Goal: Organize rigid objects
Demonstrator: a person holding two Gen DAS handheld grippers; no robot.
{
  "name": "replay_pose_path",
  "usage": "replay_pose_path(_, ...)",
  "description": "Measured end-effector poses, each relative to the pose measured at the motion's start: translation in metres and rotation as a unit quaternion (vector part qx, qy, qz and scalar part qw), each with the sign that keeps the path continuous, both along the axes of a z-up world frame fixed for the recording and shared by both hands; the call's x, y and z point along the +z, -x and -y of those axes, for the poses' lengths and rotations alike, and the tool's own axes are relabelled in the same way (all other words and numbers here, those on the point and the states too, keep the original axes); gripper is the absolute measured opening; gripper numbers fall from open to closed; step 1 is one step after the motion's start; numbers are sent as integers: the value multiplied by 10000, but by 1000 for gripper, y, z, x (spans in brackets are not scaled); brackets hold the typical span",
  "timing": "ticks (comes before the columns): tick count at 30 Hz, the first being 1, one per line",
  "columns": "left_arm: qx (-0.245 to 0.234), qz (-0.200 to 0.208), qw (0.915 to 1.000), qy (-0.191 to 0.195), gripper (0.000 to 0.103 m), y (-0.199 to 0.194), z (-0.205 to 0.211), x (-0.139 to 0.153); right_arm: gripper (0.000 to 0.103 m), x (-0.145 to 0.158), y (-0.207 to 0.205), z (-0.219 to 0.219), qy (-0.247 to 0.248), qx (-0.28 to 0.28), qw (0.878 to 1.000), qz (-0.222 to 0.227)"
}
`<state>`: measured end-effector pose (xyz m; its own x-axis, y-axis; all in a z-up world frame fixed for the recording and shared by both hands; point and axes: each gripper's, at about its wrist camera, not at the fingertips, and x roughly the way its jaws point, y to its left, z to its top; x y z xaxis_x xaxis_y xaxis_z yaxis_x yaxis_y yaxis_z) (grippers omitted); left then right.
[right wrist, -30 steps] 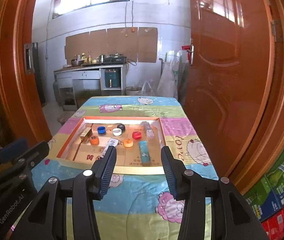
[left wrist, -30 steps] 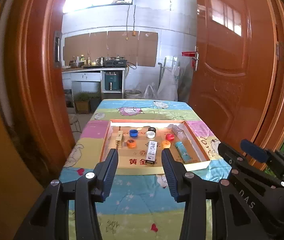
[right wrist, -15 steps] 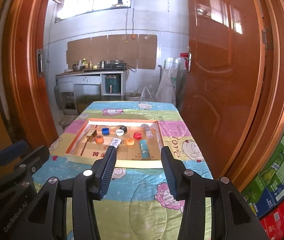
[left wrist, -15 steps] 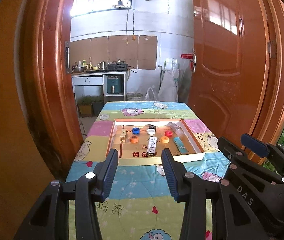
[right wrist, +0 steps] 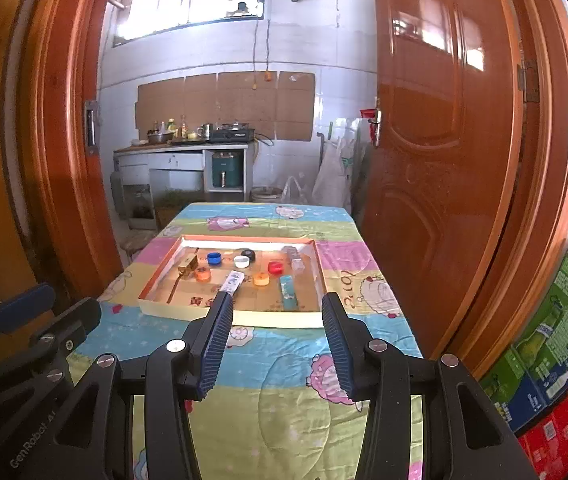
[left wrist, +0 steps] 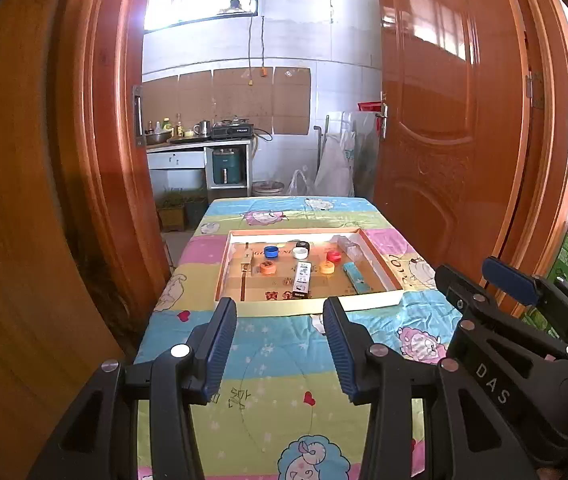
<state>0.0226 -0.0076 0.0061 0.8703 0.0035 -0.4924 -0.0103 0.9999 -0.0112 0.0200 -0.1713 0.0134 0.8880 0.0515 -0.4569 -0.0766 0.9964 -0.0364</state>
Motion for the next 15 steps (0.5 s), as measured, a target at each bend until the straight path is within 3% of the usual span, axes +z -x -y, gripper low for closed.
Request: replay_pose_path(15, -50, 33, 10000, 8, 45, 9, 0, -2, 48, 2, 10, 2, -27, 34, 10000, 58)
